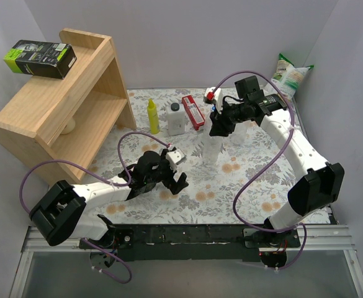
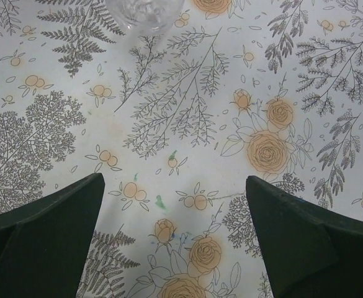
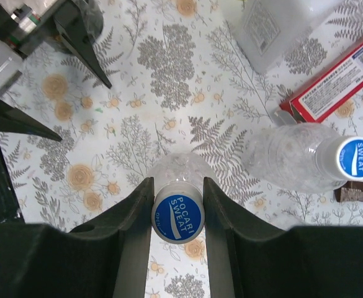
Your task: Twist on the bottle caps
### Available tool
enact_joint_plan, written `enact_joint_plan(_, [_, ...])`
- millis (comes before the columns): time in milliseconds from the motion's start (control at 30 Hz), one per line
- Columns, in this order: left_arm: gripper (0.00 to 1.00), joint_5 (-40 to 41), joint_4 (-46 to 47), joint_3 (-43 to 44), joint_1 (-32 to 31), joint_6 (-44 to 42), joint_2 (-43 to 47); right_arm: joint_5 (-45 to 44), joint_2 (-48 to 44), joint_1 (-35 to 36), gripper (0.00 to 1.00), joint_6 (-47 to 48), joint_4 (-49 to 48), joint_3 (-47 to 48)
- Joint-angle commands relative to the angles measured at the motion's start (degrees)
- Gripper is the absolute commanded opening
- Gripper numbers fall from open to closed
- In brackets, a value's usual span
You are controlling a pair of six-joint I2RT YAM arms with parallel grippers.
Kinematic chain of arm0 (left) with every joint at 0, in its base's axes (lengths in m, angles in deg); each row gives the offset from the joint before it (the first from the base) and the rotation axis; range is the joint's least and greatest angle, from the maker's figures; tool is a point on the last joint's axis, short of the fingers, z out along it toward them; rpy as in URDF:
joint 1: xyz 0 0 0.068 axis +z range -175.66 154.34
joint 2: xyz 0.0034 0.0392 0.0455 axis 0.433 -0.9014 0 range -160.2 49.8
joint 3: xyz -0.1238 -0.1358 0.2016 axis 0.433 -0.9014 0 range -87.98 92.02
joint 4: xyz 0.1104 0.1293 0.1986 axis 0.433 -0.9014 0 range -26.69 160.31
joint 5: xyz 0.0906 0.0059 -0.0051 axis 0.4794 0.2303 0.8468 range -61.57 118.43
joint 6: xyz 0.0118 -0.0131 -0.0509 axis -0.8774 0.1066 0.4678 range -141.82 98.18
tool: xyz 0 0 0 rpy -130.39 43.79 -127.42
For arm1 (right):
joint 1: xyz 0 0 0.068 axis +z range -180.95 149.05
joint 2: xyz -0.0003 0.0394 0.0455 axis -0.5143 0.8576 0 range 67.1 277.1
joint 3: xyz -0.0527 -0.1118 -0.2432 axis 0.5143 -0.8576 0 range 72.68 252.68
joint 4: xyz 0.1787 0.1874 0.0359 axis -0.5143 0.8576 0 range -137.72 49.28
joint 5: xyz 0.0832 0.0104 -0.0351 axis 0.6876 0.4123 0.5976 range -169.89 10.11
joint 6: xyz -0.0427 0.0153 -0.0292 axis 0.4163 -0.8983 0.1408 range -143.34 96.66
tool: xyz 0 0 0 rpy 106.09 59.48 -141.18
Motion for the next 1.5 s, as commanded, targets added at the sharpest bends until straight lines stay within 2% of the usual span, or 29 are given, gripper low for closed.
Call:
enact_joint_plan(0, [0.98,-0.8,0.38,-1.02,0.04,-0.82,2.44,-2.93,-0.74,0.27,0.09,1.1,-1.83,-2.26])
enact_joint_plan(267, [0.98,-1.33,1.08,-2.25,0.13,-0.82,2.88,-4.07,-0.92,0.27,0.14,-0.48,-4.64,-6.48])
enact_joint_plan(367, [0.98,-1.24,1.08,-2.25,0.04,-0.73,2.8,-4.5,-0.92,0.27,0.2,-0.83,-4.65,-6.93])
enact_joint_plan(400, [0.98,-1.24,1.08,-2.43,0.04,-0.91,2.88,-4.51,-1.0,0.27,0.28,-1.18,-4.73,-7.01])
enact_joint_plan(567, [0.98,-1.94,1.52,-2.34,0.04,-0.91,2.45,-4.86,-1.53,0.27,0.45,-1.62,-5.09,-7.28])
enact_joint_plan(600, [0.98,-1.86,1.52,-2.43,0.13,-0.91,2.45,-4.77,-1.62,0.27,0.59,-1.71,-5.09,-7.28])
enact_joint_plan(700, [0.98,-2.21,1.7,-2.25,0.04,-1.08,2.18,-4.95,-1.97,0.27,0.67,-1.71,-5.17,-7.63])
enact_joint_plan(1167, [0.98,-2.91,1.79,-2.25,0.04,-1.08,2.01,-5.91,-2.15,0.27,0.72,-2.76,-6.4,-7.98])
enact_joint_plan(1233, [0.98,-3.0,1.79,-2.16,0.04,-1.08,1.92,-6.0,-2.15,0.27,0.77,-3.03,-6.58,-7.81])
enact_joint_plan(1300, [0.98,-2.74,1.79,-2.16,0.04,-1.08,1.92,-5.3,-2.24,0.27,0.87,-3.12,-6.58,-7.28])
enact_joint_plan(1467, [0.98,-2.12,1.35,-1.81,0.04,-0.82,2.09,0.05,-2.76,0.27,0.93,-4.35,-5.44,-1.31])
